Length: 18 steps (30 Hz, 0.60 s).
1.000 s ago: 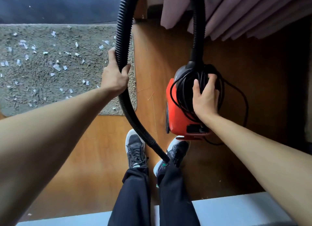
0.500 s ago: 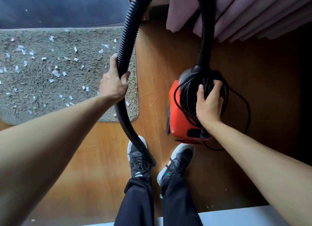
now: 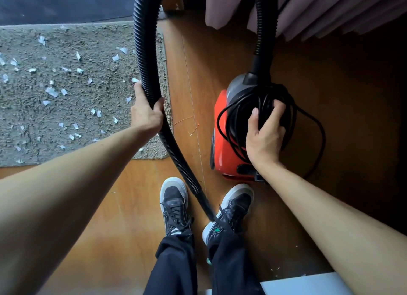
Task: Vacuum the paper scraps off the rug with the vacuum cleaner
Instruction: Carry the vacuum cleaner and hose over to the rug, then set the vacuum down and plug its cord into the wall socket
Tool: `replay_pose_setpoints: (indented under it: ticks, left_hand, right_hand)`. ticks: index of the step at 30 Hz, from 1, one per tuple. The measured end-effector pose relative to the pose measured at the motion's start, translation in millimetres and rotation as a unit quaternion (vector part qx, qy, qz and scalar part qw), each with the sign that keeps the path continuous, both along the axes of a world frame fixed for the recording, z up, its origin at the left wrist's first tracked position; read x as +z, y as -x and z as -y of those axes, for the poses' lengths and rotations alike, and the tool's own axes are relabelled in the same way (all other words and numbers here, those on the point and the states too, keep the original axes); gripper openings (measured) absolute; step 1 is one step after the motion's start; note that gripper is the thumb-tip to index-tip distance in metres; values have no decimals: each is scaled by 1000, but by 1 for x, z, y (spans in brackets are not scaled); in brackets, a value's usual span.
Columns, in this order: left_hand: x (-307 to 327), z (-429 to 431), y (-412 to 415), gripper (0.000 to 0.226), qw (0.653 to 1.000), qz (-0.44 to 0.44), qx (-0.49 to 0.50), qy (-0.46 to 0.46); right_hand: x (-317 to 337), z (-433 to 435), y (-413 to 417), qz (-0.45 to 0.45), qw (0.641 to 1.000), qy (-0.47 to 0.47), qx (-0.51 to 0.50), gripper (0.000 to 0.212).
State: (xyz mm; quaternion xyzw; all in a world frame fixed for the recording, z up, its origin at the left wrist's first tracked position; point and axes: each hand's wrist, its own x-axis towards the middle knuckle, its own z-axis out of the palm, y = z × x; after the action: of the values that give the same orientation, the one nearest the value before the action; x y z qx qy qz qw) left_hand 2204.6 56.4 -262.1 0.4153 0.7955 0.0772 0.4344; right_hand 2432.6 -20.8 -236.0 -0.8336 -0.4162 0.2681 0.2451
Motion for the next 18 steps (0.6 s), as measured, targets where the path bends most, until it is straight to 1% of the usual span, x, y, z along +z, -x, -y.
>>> replay_pose_setpoints:
  ticks: [5, 7, 10, 12, 15, 18]
  left_hand:
    - [0, -1, -3, 46, 1000, -18, 18, 17]
    - [2, -1, -1, 45, 999, -24, 20, 28]
    - [9, -1, 6, 50, 998, -39, 5, 56]
    - [19, -1, 9, 53, 996, -46, -6, 78]
    - [38, -2, 12, 49, 993, -59, -12, 103]
    - [65, -5, 11, 51, 992, -73, -43, 98]
  right_hand:
    - [-4, 2, 0, 8, 1000, -12, -7, 40]
    - [-3, 3, 0, 18, 1000, -7, -10, 41]
    - [2, 9, -3, 14, 1000, 16, -8, 42]
    - [8, 12, -8, 14, 998, 55, 6, 44]
    - [22, 7, -13, 9, 990, 134, 47, 48]
    - [46, -5, -19, 18, 968, 229, 105, 54]
